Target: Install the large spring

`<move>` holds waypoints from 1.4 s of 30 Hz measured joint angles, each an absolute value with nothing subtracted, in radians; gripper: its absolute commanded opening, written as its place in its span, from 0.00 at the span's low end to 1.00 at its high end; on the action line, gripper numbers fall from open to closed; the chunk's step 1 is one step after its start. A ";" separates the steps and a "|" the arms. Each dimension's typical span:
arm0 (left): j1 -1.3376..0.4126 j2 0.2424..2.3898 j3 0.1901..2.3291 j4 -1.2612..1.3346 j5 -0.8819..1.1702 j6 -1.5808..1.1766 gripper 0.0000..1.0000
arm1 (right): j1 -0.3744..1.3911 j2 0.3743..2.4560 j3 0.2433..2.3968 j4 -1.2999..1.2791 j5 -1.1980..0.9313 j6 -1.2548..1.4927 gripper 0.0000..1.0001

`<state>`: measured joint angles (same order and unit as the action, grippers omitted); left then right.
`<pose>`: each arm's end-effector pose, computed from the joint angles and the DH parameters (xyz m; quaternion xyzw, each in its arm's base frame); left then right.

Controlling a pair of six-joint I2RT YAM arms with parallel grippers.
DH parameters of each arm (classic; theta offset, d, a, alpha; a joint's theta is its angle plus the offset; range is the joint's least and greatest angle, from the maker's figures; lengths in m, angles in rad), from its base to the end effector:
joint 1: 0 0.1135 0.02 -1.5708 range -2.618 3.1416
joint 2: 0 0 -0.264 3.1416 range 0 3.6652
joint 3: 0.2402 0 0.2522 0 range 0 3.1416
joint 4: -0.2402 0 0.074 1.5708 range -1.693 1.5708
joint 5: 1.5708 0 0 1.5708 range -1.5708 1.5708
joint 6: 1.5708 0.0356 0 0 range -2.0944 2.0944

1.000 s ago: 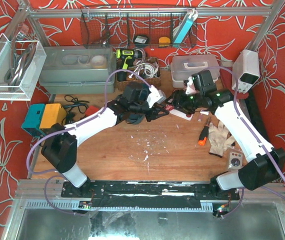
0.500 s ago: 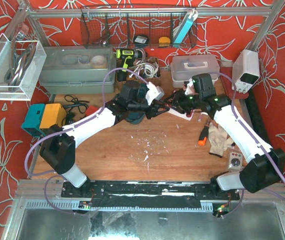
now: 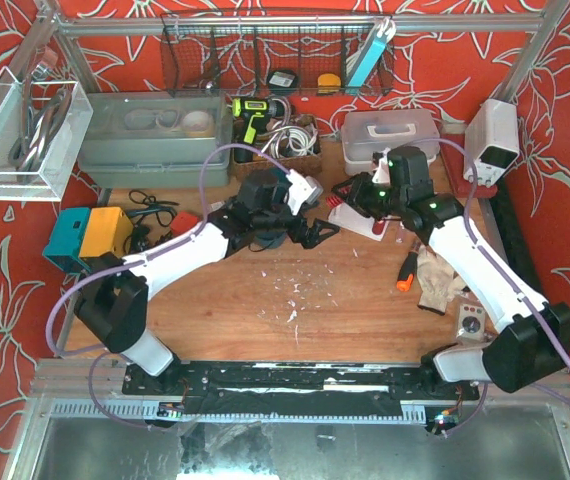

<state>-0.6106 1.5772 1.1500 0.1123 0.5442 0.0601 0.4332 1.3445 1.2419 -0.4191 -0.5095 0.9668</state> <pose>0.2916 -0.2266 0.2983 0.4056 0.6841 -0.3631 0.4855 0.2665 0.1424 0.3530 0.0991 0.8413 0.4791 0.2302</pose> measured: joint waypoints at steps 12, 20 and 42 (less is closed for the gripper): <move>-0.537 1.388 0.931 -0.044 0.297 -0.120 1.00 | 0.438 1.514 1.224 -0.264 -0.193 0.579 0.00; -0.399 1.345 0.884 -0.099 0.219 -0.226 1.00 | 0.440 1.694 1.269 -0.228 -0.103 0.410 0.00; -0.373 1.325 0.882 -0.148 0.165 -0.230 1.00 | 0.459 1.802 1.310 -0.161 -0.015 0.226 0.00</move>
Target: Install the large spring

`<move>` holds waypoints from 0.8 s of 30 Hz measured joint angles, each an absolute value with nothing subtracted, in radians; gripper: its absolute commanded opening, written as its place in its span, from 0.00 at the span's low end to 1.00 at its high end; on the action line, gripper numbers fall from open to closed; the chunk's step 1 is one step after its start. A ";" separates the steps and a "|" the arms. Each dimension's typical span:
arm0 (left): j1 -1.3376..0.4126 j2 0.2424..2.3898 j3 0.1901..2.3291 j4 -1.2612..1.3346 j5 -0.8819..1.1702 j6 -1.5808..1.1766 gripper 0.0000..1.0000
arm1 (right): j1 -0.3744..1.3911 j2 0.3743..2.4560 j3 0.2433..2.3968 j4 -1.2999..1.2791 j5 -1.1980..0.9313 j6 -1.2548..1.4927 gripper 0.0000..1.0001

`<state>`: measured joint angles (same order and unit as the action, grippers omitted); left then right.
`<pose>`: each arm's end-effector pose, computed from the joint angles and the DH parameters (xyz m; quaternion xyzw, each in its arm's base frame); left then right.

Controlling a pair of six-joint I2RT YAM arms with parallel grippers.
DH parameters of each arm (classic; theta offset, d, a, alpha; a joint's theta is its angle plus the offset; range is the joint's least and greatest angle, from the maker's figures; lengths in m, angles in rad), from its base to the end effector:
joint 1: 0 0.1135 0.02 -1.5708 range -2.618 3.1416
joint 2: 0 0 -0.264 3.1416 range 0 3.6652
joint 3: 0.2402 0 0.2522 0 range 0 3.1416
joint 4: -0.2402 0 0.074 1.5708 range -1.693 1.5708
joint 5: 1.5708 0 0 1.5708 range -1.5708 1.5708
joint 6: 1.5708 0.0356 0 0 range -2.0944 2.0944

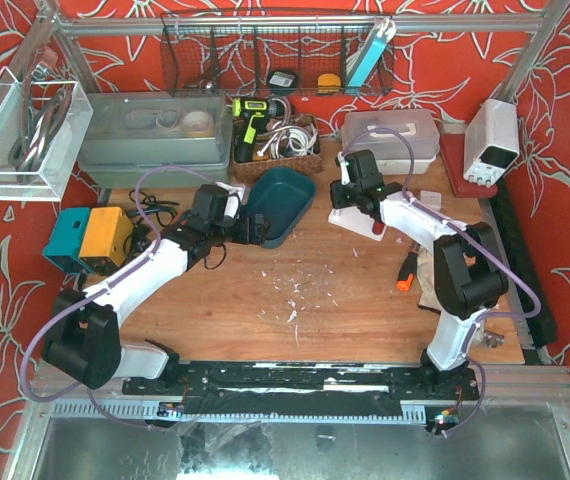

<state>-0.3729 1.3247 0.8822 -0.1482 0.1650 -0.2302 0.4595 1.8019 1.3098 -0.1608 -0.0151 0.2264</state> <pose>0.2711 -0.1123 0.2581 0.1014 0.8743 -0.2087 0.4263 0.3688 0.1831 0.2410 -0.1076 0.8900 0.1553 0.4149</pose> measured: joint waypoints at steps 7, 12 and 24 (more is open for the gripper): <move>-0.373 1.325 0.882 -0.149 0.158 -0.230 1.00 | 0.461 1.817 1.280 -0.148 -0.003 0.226 0.00; -0.373 1.324 0.877 -0.150 0.158 -0.229 1.00 | 0.461 1.847 1.270 -0.125 0.002 0.227 0.04; -0.373 1.319 0.849 -0.178 0.149 -0.228 1.00 | 0.461 1.877 1.247 -0.112 0.019 0.220 0.59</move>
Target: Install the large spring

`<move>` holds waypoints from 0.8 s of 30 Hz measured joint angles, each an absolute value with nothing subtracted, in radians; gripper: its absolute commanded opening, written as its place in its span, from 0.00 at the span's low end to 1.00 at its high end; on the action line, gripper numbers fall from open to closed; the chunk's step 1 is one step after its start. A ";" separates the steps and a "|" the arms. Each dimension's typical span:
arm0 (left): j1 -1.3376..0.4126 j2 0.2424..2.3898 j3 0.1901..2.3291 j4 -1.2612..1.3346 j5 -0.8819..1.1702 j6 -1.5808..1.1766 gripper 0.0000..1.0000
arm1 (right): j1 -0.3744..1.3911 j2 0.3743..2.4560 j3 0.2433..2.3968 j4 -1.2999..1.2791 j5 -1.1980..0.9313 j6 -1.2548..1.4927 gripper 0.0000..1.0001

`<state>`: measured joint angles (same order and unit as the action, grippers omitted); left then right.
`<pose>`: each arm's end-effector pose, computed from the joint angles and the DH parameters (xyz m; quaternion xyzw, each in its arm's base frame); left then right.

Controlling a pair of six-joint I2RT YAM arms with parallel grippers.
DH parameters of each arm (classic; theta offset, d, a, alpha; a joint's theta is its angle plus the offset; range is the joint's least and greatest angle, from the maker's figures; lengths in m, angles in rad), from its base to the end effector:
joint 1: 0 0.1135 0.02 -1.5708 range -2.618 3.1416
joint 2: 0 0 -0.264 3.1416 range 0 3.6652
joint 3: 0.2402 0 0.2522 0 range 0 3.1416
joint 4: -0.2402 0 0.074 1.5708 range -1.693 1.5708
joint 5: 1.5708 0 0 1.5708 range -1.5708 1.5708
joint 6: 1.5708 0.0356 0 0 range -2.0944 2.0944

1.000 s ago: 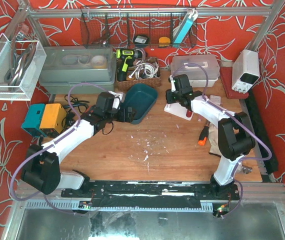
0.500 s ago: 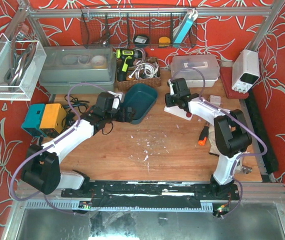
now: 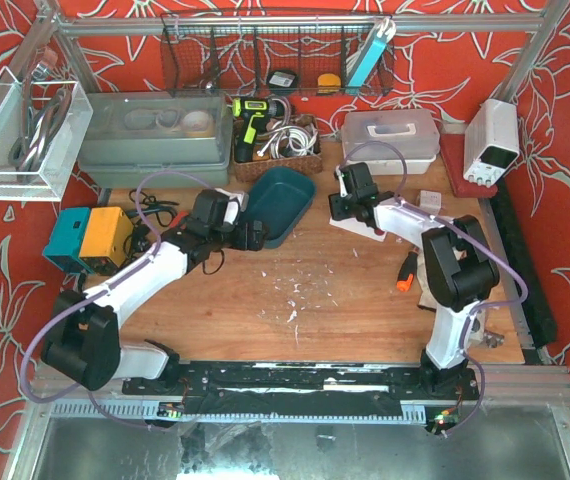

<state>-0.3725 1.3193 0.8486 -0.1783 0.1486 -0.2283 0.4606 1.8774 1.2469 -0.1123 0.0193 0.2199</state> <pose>0.2652 -0.1093 0.2456 0.0973 0.8885 -0.1948 0.4040 0.3708 0.1832 0.1951 -0.1061 0.9093 0.1259 0.3821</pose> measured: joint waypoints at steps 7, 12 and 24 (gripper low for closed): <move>-0.373 1.287 0.849 -0.174 0.128 -0.228 1.00 | 0.461 1.753 1.213 -0.189 0.027 0.220 0.73; -0.372 1.239 0.849 -0.170 0.088 -0.231 1.00 | 0.461 1.500 1.158 -0.245 0.037 0.212 0.99; -0.373 1.087 0.729 0.034 -0.100 -0.200 1.00 | 0.461 0.985 0.815 -0.210 0.234 0.090 0.99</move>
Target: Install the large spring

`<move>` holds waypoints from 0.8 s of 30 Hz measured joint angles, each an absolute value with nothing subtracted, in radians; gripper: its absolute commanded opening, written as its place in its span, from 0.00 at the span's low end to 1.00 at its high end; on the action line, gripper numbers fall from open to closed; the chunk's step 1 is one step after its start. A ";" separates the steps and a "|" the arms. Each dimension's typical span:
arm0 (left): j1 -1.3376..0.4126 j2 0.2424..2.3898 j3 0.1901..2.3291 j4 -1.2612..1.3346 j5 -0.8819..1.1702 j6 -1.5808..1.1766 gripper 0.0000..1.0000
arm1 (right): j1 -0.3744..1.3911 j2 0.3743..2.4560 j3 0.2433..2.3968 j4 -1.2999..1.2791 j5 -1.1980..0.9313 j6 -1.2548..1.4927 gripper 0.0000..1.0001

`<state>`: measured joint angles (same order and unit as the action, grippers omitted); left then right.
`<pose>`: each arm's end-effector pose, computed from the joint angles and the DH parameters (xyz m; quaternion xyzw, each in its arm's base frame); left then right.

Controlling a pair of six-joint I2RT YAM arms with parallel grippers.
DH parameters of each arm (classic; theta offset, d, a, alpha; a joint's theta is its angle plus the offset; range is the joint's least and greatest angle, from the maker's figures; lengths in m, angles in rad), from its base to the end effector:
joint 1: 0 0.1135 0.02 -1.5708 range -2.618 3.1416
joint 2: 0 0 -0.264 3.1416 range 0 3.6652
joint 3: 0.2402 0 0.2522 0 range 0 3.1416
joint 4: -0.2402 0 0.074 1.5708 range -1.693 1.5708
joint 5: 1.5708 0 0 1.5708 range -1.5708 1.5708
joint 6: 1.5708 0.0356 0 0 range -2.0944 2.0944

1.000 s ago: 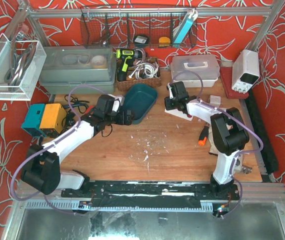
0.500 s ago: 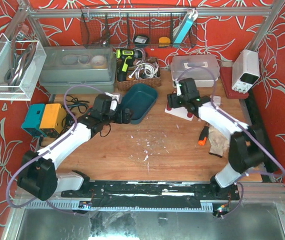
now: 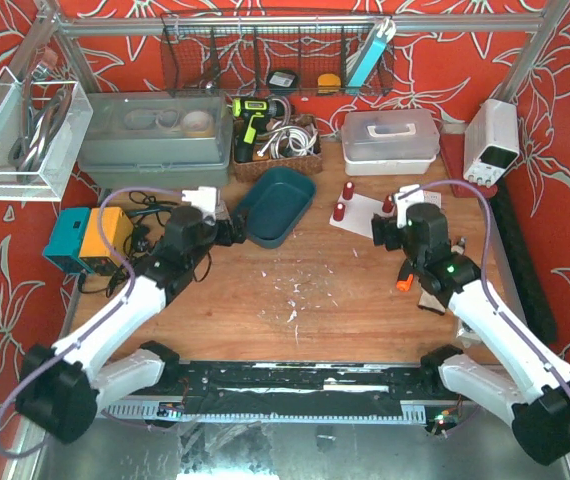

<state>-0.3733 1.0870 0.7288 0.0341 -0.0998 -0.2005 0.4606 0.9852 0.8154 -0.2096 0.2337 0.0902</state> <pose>0.2354 -0.0884 0.2827 0.0410 0.8104 -0.1261 0.5707 0.2066 0.0933 0.3110 -0.0871 0.8201 0.0587 0.5625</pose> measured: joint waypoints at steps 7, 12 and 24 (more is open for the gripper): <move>-0.374 0.857 0.426 0.356 -0.199 -0.127 1.00 | 0.448 0.814 0.553 -0.088 0.408 -0.061 0.99; -0.369 0.879 0.265 0.567 -0.319 -0.086 1.00 | 0.361 0.811 0.406 0.092 0.450 -0.127 0.99; -0.219 1.231 0.213 0.839 -0.262 0.057 1.00 | 0.256 1.201 0.288 0.543 0.390 -0.089 0.99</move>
<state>-0.2192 1.2308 0.2127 0.8387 -0.2623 0.0574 0.2562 1.2011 0.2882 0.5430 0.3897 -0.0887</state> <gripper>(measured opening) 0.999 0.989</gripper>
